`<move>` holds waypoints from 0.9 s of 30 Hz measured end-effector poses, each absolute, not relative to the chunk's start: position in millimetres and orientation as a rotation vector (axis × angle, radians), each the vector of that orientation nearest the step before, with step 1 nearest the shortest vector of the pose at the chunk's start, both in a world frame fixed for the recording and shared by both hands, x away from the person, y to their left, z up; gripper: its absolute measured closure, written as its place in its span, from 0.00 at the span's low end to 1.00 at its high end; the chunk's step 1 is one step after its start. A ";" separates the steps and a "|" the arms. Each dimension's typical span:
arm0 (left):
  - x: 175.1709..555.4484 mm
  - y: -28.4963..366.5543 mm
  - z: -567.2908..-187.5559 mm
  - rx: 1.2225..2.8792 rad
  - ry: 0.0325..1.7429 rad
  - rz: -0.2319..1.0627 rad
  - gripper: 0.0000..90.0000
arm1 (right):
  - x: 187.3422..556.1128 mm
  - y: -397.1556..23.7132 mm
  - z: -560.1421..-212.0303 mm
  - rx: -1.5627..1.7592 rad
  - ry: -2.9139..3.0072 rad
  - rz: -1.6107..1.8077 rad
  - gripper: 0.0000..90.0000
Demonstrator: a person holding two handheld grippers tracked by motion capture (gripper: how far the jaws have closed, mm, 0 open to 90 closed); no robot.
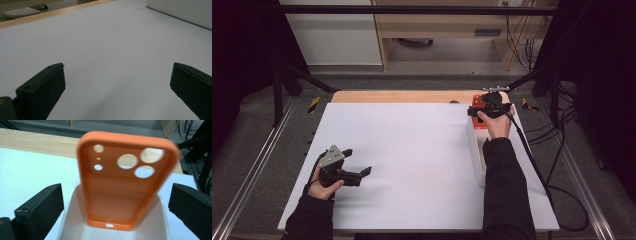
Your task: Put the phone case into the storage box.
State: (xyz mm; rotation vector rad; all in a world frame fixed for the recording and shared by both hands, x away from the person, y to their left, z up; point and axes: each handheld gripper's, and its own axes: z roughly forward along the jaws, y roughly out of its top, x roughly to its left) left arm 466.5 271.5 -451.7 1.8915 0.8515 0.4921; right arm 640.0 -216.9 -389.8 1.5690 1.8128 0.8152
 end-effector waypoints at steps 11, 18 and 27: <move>466.2 271.3 -451.5 1.891 0.849 0.493 0.00 | 631.0 -220.3 -378.9 1.548 1.817 0.882 0.01; 466.0 270.6 -451.5 1.892 0.851 0.491 0.00 | 617.3 -220.8 -368.4 1.497 1.853 0.952 0.01; 465.4 269.7 -450.8 1.889 0.846 0.490 0.00 | 589.0 -215.8 -355.3 1.364 1.956 1.075 0.02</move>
